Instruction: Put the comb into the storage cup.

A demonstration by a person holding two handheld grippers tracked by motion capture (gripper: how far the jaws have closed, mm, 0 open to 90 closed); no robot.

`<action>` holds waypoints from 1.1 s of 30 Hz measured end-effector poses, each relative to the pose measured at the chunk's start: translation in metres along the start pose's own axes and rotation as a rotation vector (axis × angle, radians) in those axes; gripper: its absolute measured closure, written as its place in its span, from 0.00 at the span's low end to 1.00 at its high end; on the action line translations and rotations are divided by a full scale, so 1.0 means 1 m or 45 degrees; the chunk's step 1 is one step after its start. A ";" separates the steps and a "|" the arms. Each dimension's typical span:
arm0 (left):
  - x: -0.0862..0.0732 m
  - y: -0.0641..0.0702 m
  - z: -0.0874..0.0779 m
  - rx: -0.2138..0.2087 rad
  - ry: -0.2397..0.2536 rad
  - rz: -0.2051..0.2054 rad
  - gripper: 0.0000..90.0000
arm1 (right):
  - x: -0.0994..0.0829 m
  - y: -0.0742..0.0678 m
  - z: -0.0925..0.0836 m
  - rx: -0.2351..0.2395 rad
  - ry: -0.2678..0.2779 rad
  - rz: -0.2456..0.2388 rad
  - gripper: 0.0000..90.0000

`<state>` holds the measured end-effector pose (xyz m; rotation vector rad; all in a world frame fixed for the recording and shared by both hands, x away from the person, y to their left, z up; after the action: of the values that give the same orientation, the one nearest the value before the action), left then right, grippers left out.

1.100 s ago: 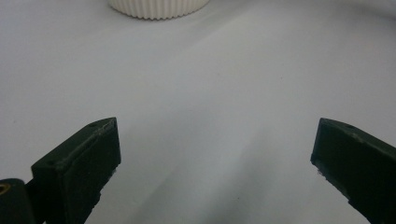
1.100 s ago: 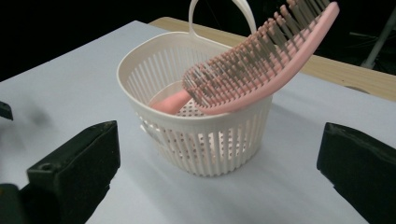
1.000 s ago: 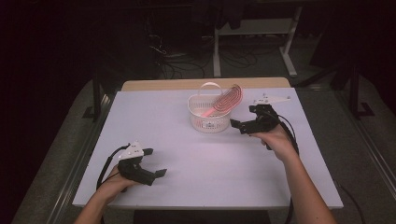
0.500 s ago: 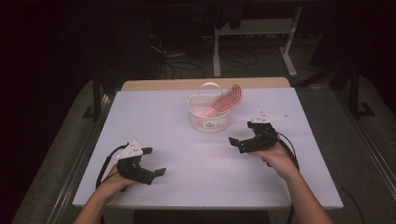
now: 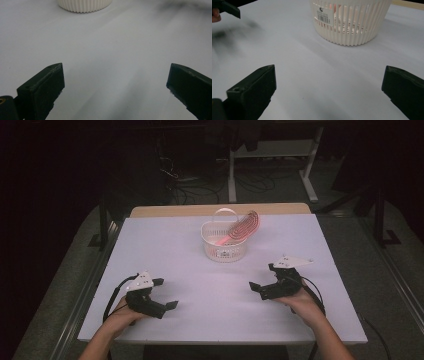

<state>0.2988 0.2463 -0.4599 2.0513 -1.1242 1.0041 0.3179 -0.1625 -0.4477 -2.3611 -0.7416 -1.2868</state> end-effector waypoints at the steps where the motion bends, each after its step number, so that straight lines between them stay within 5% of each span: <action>1: 0.000 0.000 0.000 0.002 -0.001 0.001 0.01 | -0.001 0.000 -0.001 -0.001 0.001 -0.001 0.00; 21: 0.000 -0.001 -0.003 0.004 0.004 0.007 0.01 | -0.035 0.003 -0.026 -0.019 -0.046 -0.016 0.00; 33: 0.001 -0.005 -0.007 0.010 0.024 -0.002 0.01 | -0.041 0.006 -0.029 -0.026 -0.030 -0.026 0.00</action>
<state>0.3008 0.2536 -0.4558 2.0446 -1.1105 1.0267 0.2837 -0.1935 -0.4674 -2.3944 -0.7652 -1.2834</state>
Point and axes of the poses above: each handheld gripper's, and its own axes: z roughly forward along the jaws, x roughly out of its top, y roughly to its right, the point moved 2 cm from there along z, roughly forward along the jaws, and after that the axes turned 8 degrees about -x, right-handed, at the moved point
